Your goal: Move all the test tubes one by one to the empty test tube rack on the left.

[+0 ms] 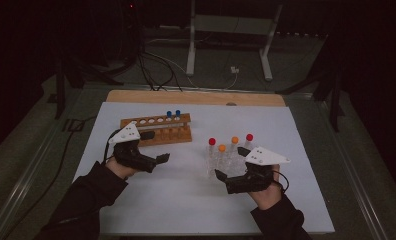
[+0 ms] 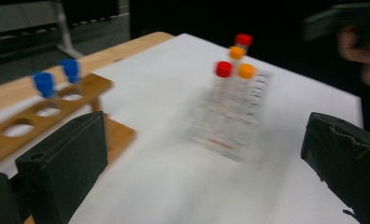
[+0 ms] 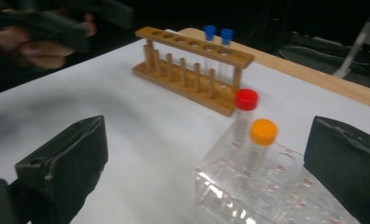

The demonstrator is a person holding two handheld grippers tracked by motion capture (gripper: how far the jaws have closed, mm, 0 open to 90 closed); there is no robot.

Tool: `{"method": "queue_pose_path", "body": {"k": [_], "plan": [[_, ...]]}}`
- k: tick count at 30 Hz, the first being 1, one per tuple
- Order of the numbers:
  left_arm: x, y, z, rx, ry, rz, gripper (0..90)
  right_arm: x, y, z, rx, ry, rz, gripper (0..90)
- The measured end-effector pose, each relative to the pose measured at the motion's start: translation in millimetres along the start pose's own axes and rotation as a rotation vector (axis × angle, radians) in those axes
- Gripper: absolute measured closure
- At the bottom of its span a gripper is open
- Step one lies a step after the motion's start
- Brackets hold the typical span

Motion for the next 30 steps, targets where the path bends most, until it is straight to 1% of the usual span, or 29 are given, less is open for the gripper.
{"method": "queue_pose_path", "body": {"k": [1,3,4,6,7,8,9,10,11,12,13,14,15,16,18,19,20,21,22,23,25,26,27,29,30], "plan": [[0.2,-3.0,-2.7,0.007,0.003,0.005,1.6,1.6,-2.6,-0.7,0.000,0.002,-0.007,0.0],[0.8,-10.9,-7.3,0.010,0.000,-0.015,1.6,5.4,-7.8,-1.9,0.010,0.004,-0.022,0.0],[0.9,-13.9,-9.3,0.019,-0.001,-0.006,1.6,7.1,-10.1,-2.4,0.017,0.003,-0.029,0.0],[1.3,-20.6,-13.0,0.031,-0.003,-0.015,1.6,11.4,-14.1,-4.6,0.018,0.011,-0.054,0.0],[1.9,-22.8,-15.2,0.039,0.003,-0.008,1.6,13.5,-15.8,-6.0,0.021,0.017,-0.059,0.0],[2.5,-25.2,-17.0,0.037,0.005,-0.014,1.6,15.9,-17.8,-7.4,0.028,0.020,-0.065,0.0],[3.1,-27.0,-18.8,0.033,0.010,-0.024,1.6,18.6,-18.8,-9.5,0.036,0.030,-0.061,0.1],[3.4,-28.2,-20.6,0.036,0.017,-0.018,1.6,21.7,-20.2,-12.1,0.038,0.043,-0.067,0.2],[3.5,-29.3,-22.1,0.042,0.020,-0.020,1.6,24.6,-21.5,-14.7,0.037,0.051,-0.076,3.1],[3.6,-30.5,-23.5,0.037,0.020,-0.026,1.6,27.3,-22.5,-17.0,0.039,0.055,-0.079,5.5],[3.3,-30.3,-24.7,0.040,0.022,-0.019,1.6,30.3,-23.8,-19.4,0.041,0.064,-0.089,5.6],[2.9,-30.6,-25.7,0.038,0.017,-0.023,1.6,33.1,-24.6,-21.6,0.037,0.074,-0.092,6.7],[2.7,-30.4,-26.8,0.032,0.018,-0.026,1.6,35.4,-25.1,-23.8,0.032,0.084,-0.092,11.0],[2.7,-29.9,-27.9,0.031,0.021,-0.022,1.6,37.5,-25.5,-25.5,0.031,0.088,-0.090,18.2],[2.8,-29.8,-29.6,0.025,0.021,-0.026,1.6,42.1,-26.7,-28.6,0.035,0.100,-0.090,22.1],[3.0,-29.3,-30.5,0.024,0.025,-0.022,1.6,44.8,-26.9,-30.7,0.031,0.114,-0.094,26.0],[3.3,-29.7,-31.2,0.024,0.026,-0.025,1.6,47.1,-27.0,-32.6,0.027,0.125,-0.094,32.7],[3.7,-29.9,-31.9,0.024,0.030,-0.026,1.6,49.2,-26.5,-34.3,0.026,0.133,-0.087,34.9],[4.2,-29.8,-32.6,0.028,0.035,-0.023,1.6,51.4,-27.0,-36.1,0.018,0.144,-0.096,37.0],[4.7,-30.2,-33.0,0.029,0.035,-0.028,1.6,53.6,-26.7,-37.9,0.010,0.159,-0.096,43.3],[5.6,-30.1,-33.9,0.029,0.043,-0.024,1.6,56.6,-27.0,-40.1,0.002,0.176,-0.101,48.9],[5.9,-30.9,-33.9,0.027,0.041,-0.032,1.6,58.0,-26.6,-40.7,0.001,0.183,-0.097,51.0],[6.4,-31.3,-33.9,0.030,0.042,-0.030,1.6,59.5,-26.5,-41.1,0.001,0.192,-0.099,53.3],[6.6,-32.1,-33.8,0.034,0.045,-0.034,1.6,61.9,-26.1,-41.2,0.001,0.202,-0.102,55.3],[6.9,-32.0,-34.0,0.037,0.048,-0.030,1.6,63.1,-25.8,-41.4,-0.004,0.206,-0.101,56.6]]}}
Point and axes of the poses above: each handheld gripper's, and its own axes: x roughly forward along the jaws, z roughly out of its top, y roughly to its left, the point moved 8 cm from there along x, roughly forward along the jaws, and after that the axes turned 15 degrees about -z, right-handed, at the moved point
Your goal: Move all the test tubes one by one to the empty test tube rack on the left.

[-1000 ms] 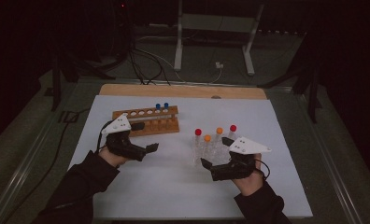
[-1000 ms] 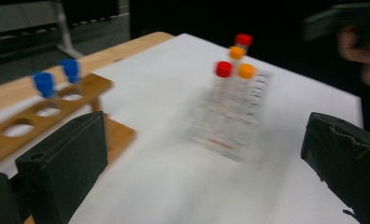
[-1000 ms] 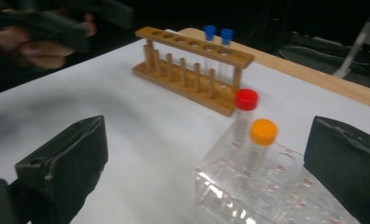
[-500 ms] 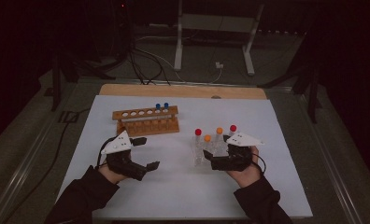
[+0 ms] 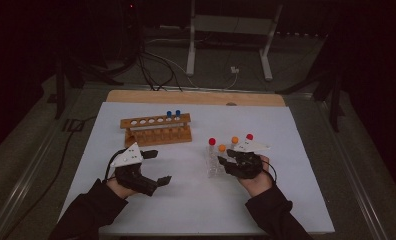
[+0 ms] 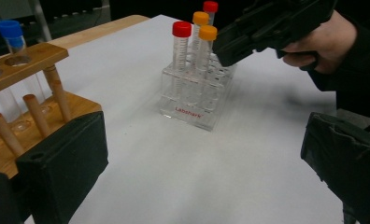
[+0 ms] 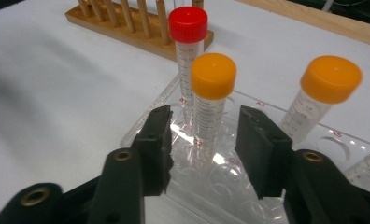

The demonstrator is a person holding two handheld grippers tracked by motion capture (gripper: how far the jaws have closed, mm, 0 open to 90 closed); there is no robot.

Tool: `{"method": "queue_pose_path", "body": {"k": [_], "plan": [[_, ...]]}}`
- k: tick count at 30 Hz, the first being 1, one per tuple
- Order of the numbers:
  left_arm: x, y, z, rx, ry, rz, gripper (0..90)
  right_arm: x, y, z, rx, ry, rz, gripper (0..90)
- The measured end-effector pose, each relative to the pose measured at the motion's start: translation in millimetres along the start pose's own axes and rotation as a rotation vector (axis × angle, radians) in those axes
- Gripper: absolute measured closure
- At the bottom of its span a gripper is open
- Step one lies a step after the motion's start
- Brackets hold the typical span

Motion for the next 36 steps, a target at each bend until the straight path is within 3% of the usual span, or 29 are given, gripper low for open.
{"method": "queue_pose_path", "body": {"k": [13,20,36], "plan": [[1.2,1.0,-1.7,-0.002,0.005,-0.001,1.6,14.3,2.6,-1.1,-0.023,0.044,-0.036,73.2],[0.1,0.3,-0.3,-0.006,-0.005,-0.010,1.6,13.7,3.4,0.2,-0.036,0.044,-0.043,74.7],[0.2,0.2,-0.4,-0.003,0.004,-0.012,1.6,-19.4,-2.3,24.4,-0.015,-0.073,-0.054,74.8]]}}
Point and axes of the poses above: each handheld gripper's, and its own axes: x roughly forward along the jaws, z roughly out of its top, y roughly to its left, the point moved 8 cm from there along x, roughly forward along the jaws, and after that the axes turned 15 degrees about -z, right-handed, at the moved point
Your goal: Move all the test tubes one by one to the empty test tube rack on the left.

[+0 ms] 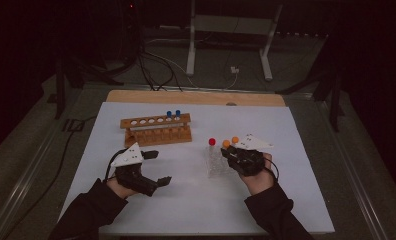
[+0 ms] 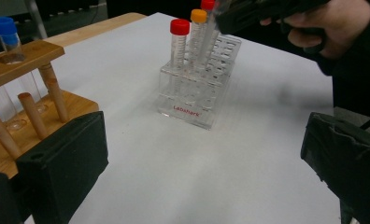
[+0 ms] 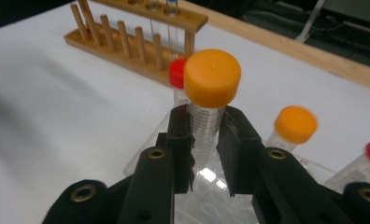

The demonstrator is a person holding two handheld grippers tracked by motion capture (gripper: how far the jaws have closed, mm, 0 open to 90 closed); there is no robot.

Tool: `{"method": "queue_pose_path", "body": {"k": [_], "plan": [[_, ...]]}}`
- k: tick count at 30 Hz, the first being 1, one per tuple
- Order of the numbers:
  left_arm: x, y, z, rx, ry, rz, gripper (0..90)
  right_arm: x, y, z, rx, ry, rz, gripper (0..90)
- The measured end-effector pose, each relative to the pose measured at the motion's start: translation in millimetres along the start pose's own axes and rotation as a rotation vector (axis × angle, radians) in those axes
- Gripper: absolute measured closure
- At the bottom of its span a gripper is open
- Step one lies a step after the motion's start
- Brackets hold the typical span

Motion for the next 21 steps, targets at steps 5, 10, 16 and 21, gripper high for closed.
{"method": "queue_pose_path", "body": {"k": [5,10,16,21], "plan": [[-0.8,-1.6,2.0,0.004,-0.003,-0.004,1.6,-13.9,-3.0,10.0,0.002,-0.039,-0.004,74.7],[-0.9,-3.7,3.4,0.008,0.000,-0.013,1.6,-29.6,0.2,21.1,0.010,-0.080,0.021,74.8],[-0.4,-7.8,6.5,0.015,0.003,-0.024,1.6,-38.9,20.2,25.1,-0.006,-0.095,0.090,74.8],[-0.5,-12.6,11.3,0.017,-0.012,-0.040,1.7,-38.8,40.2,21.0,-0.036,-0.079,0.142,74.8]]}}
Point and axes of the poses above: each handheld gripper's, and its own axes: x roughly forward along the jaws, z roughly out of its top, y roughly to its left, the point moved 8 cm from there along x, roughly forward along the jaws, and after that the axes turned 15 degrees about -z, right-handed, at the moved point
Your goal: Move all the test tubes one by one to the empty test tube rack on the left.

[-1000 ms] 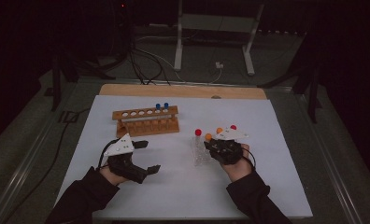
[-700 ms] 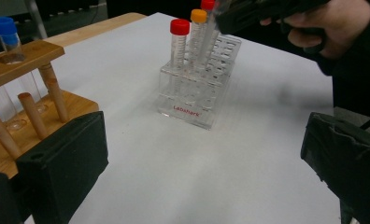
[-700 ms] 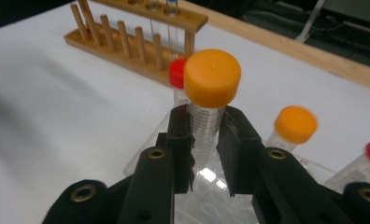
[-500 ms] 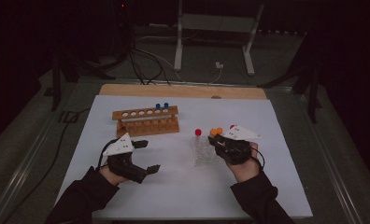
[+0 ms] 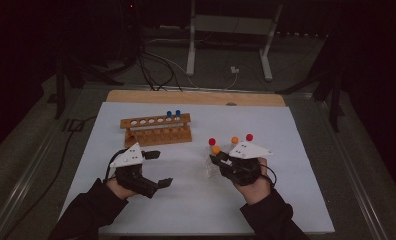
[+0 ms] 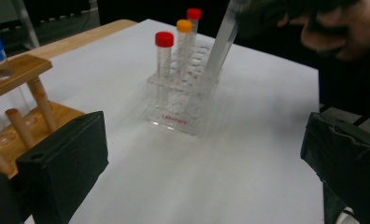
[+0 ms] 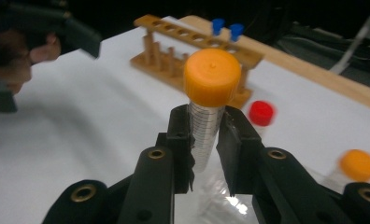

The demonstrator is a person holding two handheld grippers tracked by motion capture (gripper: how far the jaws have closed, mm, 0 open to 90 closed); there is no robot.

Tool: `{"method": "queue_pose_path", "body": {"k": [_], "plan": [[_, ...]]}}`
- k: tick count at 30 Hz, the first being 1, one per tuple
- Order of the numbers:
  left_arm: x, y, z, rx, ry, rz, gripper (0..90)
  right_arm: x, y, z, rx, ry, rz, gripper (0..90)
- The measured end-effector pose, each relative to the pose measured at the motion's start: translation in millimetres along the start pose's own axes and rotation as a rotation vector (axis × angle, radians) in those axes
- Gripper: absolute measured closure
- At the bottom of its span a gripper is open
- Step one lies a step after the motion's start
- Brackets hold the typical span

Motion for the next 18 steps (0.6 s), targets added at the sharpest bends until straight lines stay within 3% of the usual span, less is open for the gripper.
{"method": "queue_pose_path", "body": {"k": [18], "plan": [[10.7,-15.3,8.7,0.034,-0.003,-0.034,6.0,20.9,54.2,-30.1,-0.091,0.100,0.125,74.8]]}}
Point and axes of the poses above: each handheld gripper's, and its own axes: x roughly forward along the jaws, z roughly out of its top, y roughly to its left, the point moved 8 cm from there along x, roughly forward along the jaws, and after that the axes turned 15 degrees about -z, right-handed, at the moved point
